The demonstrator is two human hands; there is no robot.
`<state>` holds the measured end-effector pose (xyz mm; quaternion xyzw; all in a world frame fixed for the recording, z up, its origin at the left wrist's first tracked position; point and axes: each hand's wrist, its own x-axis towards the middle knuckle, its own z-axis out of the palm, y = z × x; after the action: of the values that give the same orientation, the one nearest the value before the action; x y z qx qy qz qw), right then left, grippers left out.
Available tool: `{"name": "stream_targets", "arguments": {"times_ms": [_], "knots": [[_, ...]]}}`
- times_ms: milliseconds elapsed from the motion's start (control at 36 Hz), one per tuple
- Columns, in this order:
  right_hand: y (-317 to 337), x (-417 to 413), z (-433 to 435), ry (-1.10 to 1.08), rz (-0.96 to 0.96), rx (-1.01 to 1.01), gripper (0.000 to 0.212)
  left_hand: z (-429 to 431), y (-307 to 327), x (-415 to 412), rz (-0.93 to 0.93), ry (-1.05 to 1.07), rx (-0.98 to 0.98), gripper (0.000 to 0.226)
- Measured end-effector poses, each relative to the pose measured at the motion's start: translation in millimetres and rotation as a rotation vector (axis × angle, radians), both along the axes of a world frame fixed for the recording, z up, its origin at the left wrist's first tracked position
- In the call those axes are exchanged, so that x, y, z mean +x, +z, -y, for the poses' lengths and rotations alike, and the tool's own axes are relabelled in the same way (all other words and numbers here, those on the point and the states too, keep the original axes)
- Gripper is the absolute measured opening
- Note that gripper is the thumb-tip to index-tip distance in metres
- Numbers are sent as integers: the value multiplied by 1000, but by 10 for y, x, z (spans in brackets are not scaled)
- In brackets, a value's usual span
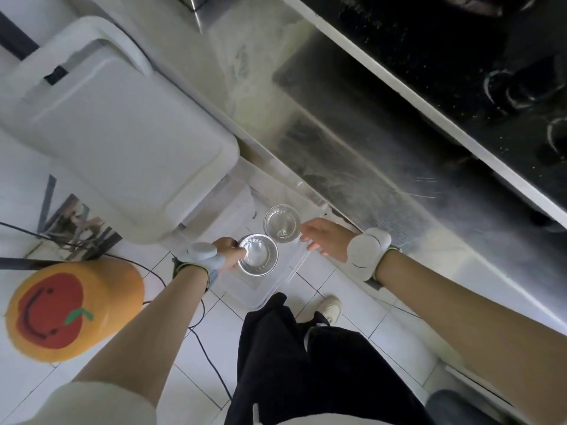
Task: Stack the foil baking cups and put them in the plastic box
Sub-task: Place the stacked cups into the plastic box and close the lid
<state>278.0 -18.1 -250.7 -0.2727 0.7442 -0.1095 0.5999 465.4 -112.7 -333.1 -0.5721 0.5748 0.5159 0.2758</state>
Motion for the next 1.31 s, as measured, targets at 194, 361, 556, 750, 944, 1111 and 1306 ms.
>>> {"name": "stream_targets", "arguments": {"times_ms": [194,361,556,750,944,1111,1306], "knots": [[-80,47,3,-37,5,27,39,-67,-95,-30,4,-28,-5,17],[-79,68,-16,-65,8,17,39,-72,-118,-6,13,-88,-10,25],[-114,21,-58,-145,-45,6,37,-38,-88,17,-17,-5,-86,28],[-149,32,-41,-278,24,156,44,22,186,62,-106,48,-171,16],[-147,99,-47,-286,-15,209,63,99,391,83,-148,100,-258,17],[-178,178,-70,-372,138,224,47,217,577,143,-186,108,-348,44],[-204,205,-60,-445,155,226,32,334,744,149,-366,265,-535,38]]}}
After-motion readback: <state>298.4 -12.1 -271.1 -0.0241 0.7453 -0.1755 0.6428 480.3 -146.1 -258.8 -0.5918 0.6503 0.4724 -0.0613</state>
